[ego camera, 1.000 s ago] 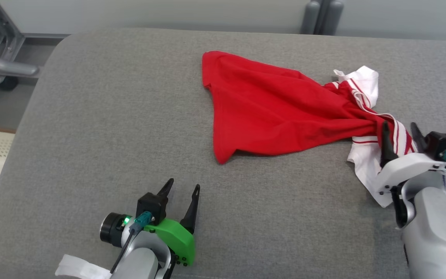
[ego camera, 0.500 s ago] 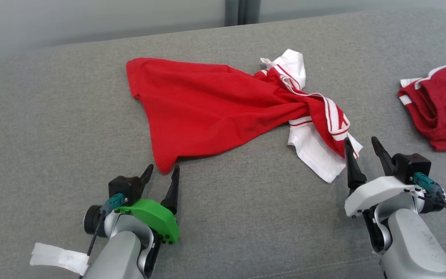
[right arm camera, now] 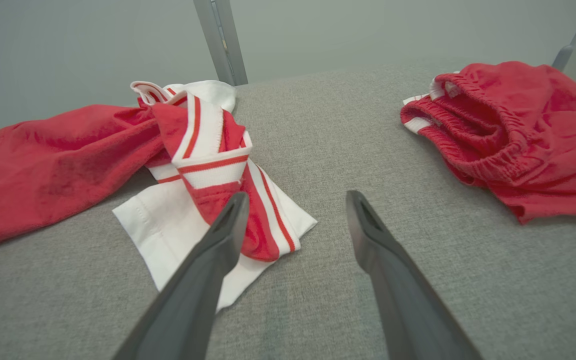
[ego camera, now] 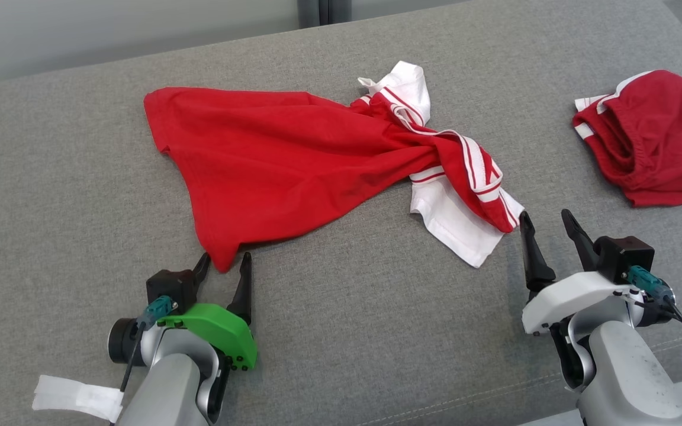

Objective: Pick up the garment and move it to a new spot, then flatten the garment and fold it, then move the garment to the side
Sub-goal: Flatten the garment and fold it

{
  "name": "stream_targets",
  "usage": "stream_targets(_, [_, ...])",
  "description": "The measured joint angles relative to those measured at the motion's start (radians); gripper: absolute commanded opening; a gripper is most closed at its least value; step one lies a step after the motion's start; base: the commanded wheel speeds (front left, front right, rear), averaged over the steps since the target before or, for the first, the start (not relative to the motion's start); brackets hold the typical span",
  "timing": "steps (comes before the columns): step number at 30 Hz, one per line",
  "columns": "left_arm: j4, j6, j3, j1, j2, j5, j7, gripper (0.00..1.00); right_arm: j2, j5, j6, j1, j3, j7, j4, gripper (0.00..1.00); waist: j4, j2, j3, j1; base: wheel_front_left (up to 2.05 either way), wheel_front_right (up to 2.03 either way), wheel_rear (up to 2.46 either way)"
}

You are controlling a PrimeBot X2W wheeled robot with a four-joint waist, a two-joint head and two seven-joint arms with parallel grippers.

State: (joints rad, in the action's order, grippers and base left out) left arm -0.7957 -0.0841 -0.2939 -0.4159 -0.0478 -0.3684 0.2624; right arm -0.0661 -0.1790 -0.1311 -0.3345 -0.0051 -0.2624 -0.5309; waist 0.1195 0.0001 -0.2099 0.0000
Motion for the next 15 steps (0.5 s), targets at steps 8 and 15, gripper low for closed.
stream_targets(8, [0.018, 0.006, 0.012, 0.028, 0.0, 0.031, 0.0, 0.91, 0.004, -0.005, 0.0, 0.0, 0.006, 0.0, -0.001, 1.0, 0.002, 0.0, -0.006, 0.0, 0.0, 0.0, 0.0])
stream_targets(15, [0.072, -0.004, 0.032, 0.031, 0.0, 0.043, 0.002, 0.0, 0.006, -0.007, 0.0, 0.0, 0.009, 0.0, -0.006, 1.0, 0.01, 0.0, -0.009, 0.0, 0.0, 0.0, 0.0])
